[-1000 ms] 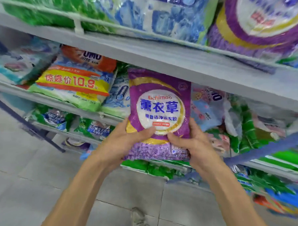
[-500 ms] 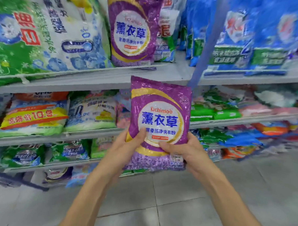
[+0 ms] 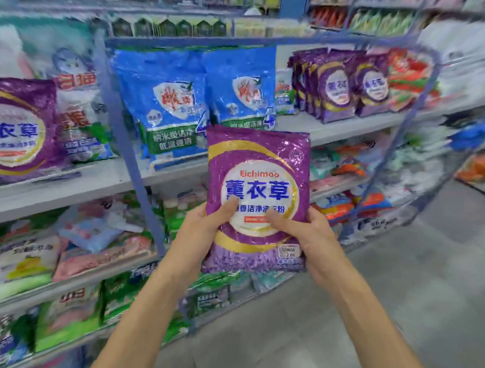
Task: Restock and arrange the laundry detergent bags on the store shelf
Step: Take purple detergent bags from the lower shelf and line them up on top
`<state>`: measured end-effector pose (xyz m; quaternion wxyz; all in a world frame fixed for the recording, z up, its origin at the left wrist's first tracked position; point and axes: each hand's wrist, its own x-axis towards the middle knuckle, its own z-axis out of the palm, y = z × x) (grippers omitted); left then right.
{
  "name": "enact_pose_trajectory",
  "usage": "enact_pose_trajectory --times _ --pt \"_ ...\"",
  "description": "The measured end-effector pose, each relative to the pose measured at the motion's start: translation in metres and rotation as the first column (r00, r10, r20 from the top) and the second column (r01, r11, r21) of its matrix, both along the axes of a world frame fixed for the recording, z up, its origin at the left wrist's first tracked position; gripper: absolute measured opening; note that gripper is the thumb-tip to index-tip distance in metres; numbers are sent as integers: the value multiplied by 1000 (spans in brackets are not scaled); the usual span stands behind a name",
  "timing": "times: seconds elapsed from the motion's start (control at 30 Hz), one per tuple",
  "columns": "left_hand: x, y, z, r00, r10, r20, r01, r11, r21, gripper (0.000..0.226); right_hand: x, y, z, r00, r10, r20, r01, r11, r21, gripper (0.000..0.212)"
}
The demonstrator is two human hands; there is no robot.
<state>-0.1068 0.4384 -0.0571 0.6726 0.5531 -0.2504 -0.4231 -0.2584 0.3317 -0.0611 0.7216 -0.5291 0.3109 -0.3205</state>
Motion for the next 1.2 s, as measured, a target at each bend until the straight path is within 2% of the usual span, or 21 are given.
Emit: enact_pose_trajectory --times 0.17,0.33,0.47,0.67,0.77,0.9,1.07,1.2 --pt "-57 -68 17 999 -29 22 29 999 -35 35 -58 -66 12 1000 -19 16 19 1000 -9 48" --pt "-91 -134 27 998 -50 40 50 999 5 55 -94 -126 14 996 -64 57 62 998 23 42" --pt "-108 -190 31 998 -52 26 52 999 18 49 -110 -179 13 991 -109 77 104 992 65 27" --pt "-121 -289 25 987 -125 -105 128 991 27 38 -128 -271 12 974 -204 94 197 977 80 24" --pt "-130 -342 28 980 -169 -105 172 985 18 35 -139 -319 18 974 -212 76 206 976 72 23" --pt "-136 -405 31 986 -145 -85 145 989 -5 35 -147 -379 22 973 -225 50 224 974 28 31" --pt "-141 -467 27 992 -87 -93 81 994 -67 31 -152 -445 22 982 -184 51 182 982 46 17" --pt "-148 -514 18 994 -25 -103 17 997 -81 35 -155 -500 13 989 -142 43 139 988 72 18"
